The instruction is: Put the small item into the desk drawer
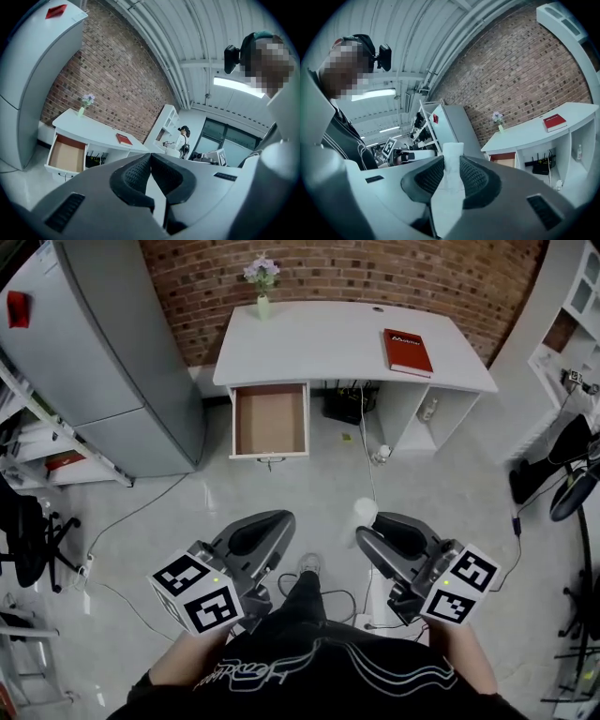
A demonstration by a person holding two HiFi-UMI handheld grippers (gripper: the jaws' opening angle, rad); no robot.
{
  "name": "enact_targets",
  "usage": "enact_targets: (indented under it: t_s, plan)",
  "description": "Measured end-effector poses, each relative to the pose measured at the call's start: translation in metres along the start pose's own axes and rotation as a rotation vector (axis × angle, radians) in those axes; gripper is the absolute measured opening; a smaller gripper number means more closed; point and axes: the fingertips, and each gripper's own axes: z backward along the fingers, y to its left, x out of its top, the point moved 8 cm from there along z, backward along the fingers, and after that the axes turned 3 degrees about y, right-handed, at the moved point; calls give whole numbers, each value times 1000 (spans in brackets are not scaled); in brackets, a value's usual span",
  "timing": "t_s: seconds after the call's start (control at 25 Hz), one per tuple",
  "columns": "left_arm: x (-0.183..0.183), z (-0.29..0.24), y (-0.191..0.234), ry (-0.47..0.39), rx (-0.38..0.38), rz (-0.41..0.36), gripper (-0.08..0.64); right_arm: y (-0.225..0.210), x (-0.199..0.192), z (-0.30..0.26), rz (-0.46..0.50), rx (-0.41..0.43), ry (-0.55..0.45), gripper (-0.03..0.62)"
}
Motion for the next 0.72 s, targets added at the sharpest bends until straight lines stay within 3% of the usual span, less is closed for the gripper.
enact_targets:
  t_s: [0.4, 0.6, 0.72]
  plan:
    - [86, -113, 194, 67, 79, 56, 21, -172, 64, -164, -68, 5, 95, 115]
    - [95, -138, 265, 83, 120, 118, 21, -217, 73, -216, -66, -18, 160, 115]
    - [93, -143, 291, 81, 138, 133, 21, -233, 75, -240, 4, -24, 211, 115]
